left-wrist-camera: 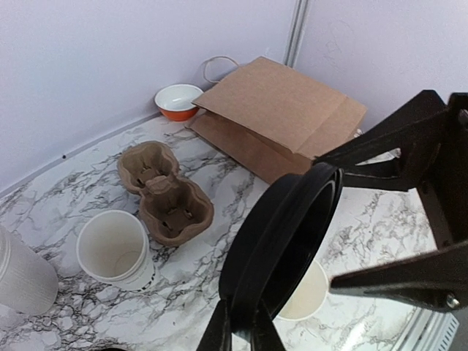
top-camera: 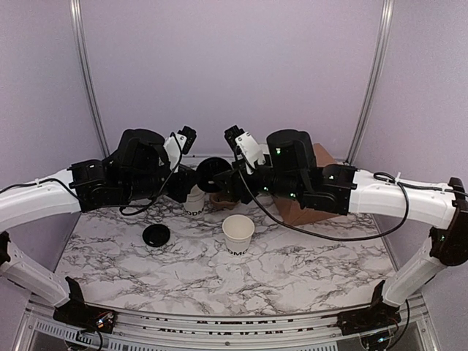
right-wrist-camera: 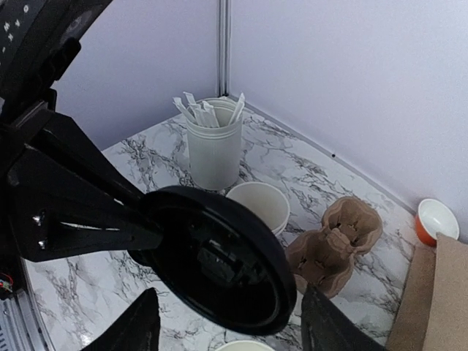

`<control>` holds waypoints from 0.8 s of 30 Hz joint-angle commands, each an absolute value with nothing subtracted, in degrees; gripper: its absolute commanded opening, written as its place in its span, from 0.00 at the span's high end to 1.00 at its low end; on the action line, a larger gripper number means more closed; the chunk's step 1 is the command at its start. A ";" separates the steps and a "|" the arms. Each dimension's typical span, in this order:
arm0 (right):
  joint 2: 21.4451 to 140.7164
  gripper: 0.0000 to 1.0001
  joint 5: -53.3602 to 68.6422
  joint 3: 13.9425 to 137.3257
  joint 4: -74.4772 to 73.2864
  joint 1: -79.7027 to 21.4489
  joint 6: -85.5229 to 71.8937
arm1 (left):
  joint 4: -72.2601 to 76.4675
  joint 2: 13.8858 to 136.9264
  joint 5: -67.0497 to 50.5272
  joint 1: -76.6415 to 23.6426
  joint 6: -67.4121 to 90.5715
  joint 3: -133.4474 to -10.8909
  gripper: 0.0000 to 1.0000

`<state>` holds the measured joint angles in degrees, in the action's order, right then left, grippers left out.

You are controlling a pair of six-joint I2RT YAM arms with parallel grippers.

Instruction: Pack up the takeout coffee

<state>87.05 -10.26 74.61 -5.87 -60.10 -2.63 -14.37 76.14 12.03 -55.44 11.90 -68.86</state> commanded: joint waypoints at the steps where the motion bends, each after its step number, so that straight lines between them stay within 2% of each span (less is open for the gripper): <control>1: 81.45 0.30 -8.61 73.58 -8.43 -59.79 -5.85 | -6.79 76.60 26.18 -58.19 8.89 -65.93 1.00; 4: 78.22 0.22 -6.49 72.55 -10.04 -58.79 -8.69 | -0.64 77.04 34.92 -61.45 3.97 -63.56 1.00; 8: 73.86 0.18 -0.92 70.95 -11.64 -54.11 -15.57 | 9.96 79.63 47.07 -66.30 -5.94 -61.60 1.00; 11: 71.17 0.16 6.09 69.77 -11.57 -48.97 -20.83 | 20.73 82.93 55.96 -70.47 -18.09 -60.33 1.00; 14: 69.73 0.15 12.38 70.34 -11.49 -43.56 -24.12 | 39.17 86.96 61.97 -74.13 -36.51 -57.67 1.00; 17: 69.59 0.15 14.35 72.46 -13.54 -41.43 -24.25 | 61.69 92.50 64.34 -76.78 -60.89 -55.16 1.00; 22: 70.82 0.15 13.20 76.00 -19.68 -40.87 -21.01 | 99.99 106.73 60.89 -78.76 -97.20 -54.59 1.00; 24: 71.28 0.15 12.84 76.73 -22.15 -40.87 -19.82 | 101.78 109.53 60.72 -79.19 -99.19 -55.05 1.00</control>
